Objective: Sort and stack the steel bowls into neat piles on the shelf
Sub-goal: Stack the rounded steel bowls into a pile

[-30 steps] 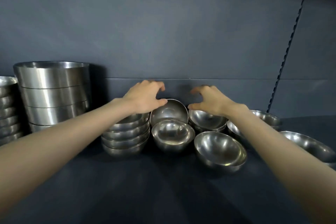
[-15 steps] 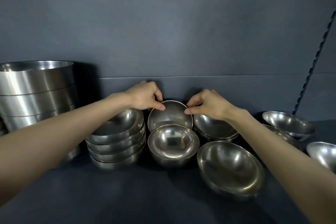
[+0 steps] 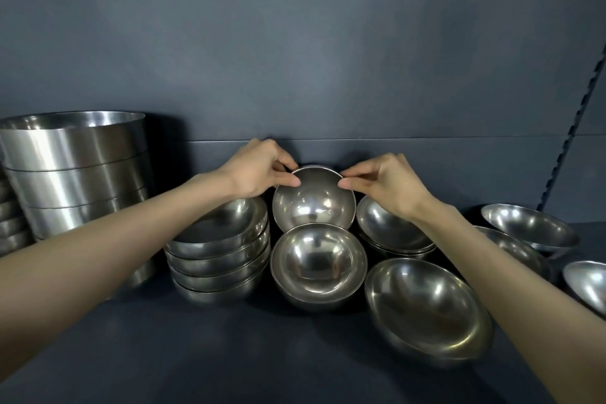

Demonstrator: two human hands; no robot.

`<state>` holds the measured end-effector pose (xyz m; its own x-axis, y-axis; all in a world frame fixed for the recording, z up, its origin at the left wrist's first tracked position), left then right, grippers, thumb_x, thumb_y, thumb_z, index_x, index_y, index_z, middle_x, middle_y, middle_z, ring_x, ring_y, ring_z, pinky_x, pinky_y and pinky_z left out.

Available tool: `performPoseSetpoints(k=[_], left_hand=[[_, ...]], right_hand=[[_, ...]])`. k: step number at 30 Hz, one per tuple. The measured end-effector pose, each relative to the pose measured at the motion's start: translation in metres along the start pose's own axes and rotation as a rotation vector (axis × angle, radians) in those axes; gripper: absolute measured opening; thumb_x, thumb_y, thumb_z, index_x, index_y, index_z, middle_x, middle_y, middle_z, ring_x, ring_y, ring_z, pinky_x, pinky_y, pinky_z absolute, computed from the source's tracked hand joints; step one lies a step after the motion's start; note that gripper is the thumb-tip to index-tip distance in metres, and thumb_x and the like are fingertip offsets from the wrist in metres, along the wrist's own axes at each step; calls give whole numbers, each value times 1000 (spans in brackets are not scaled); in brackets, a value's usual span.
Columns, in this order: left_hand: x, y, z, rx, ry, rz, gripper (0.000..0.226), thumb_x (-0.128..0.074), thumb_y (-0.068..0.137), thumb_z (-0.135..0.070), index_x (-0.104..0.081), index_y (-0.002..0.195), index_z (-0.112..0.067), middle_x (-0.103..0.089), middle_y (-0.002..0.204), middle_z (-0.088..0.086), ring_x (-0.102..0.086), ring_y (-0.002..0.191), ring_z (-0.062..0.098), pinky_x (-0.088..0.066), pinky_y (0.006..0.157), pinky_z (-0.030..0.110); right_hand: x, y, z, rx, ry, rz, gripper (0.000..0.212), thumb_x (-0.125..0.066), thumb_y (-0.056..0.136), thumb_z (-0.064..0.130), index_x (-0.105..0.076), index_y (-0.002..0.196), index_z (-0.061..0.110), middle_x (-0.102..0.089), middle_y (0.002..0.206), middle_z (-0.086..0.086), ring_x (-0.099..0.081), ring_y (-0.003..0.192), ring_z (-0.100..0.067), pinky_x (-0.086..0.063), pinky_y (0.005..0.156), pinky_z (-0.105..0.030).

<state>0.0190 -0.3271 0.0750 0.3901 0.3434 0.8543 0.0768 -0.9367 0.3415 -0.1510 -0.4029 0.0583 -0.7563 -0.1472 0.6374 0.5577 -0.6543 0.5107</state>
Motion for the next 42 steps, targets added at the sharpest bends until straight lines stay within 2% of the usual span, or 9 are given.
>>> performPoseSetpoints(k=[4,8,12,16,22,26,31,36,42], left_hand=[[4,-5,0,-18,-13,-37,30,-77,78,-25,-74,105,-10,-74,102,8,-67,98,18,-49,94,36],[3,-7,1,-19,-27,-49,31,-77,77,-25,-74,104,-10,-73,103,7,-67,99,18,-48,95,37],[9,-8,-2,-24,-47,-98,32,-78,76,-24,-74,104,-10,-73,104,7,-67,100,18,-48,96,36],[29,-12,-9,-29,-121,-219,35,-80,73,-26,-74,105,-13,-74,102,7,-67,100,17,-47,99,36],[69,-33,-21,-83,-431,-324,35,-76,78,-13,-69,113,-14,-72,102,4,-66,94,13,-52,92,30],[83,-61,-21,-120,-638,-317,38,-68,84,-3,-62,116,-21,-69,101,2,-61,85,4,-56,66,19],[105,-109,-13,-169,-645,-382,39,-66,83,4,-61,117,-14,-67,106,8,-62,94,9,-53,79,15],[118,-153,6,-132,-734,-459,27,-70,79,4,-62,104,-4,-67,99,2,-65,85,3,-51,83,16],[105,-193,13,-161,-799,-371,50,-67,81,5,-56,127,-10,-65,120,0,-62,103,2,-49,90,19]], right_hand=[[1,-4,8,10,-1,-21,25,-77,81,20,-76,104,10,-74,104,-2,-62,82,5,-41,81,0],[0,-8,13,2,39,-38,25,-75,82,16,-74,105,6,-73,107,-7,-66,95,-8,-50,97,-28],[5,-11,17,14,77,-87,27,-76,82,14,-73,107,3,-73,106,-9,-69,94,-13,-53,94,-35],[19,-12,28,44,138,-172,26,-76,81,14,-74,106,4,-72,100,3,-69,90,-7,-55,91,-33],[46,-17,58,120,208,-373,23,-76,81,15,-75,103,8,-69,92,13,-62,82,15,-47,84,-8],[43,-25,81,124,299,-375,19,-77,81,14,-76,100,12,-71,88,16,-66,82,11,-50,82,-11],[29,-41,121,148,384,-339,17,-76,81,11,-76,95,21,-75,85,6,-71,81,-9,-57,82,-31],[16,-62,151,171,510,-313,19,-73,84,8,-75,87,26,-76,80,12,-72,75,-8,-56,65,-18],[-3,-81,163,112,592,-306,17,-72,84,6,-76,95,17,-77,90,2,-72,81,-17,-57,63,-28]])
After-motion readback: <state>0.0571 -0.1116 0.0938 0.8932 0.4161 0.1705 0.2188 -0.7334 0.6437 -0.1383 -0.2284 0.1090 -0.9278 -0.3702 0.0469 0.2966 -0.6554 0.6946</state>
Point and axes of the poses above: each hand's wrist, its own y-axis towards the middle knuckle, its own x-axis out of the back of the hand, z = x × y, the point moved 8 cm from there along y, towards the middle knuckle
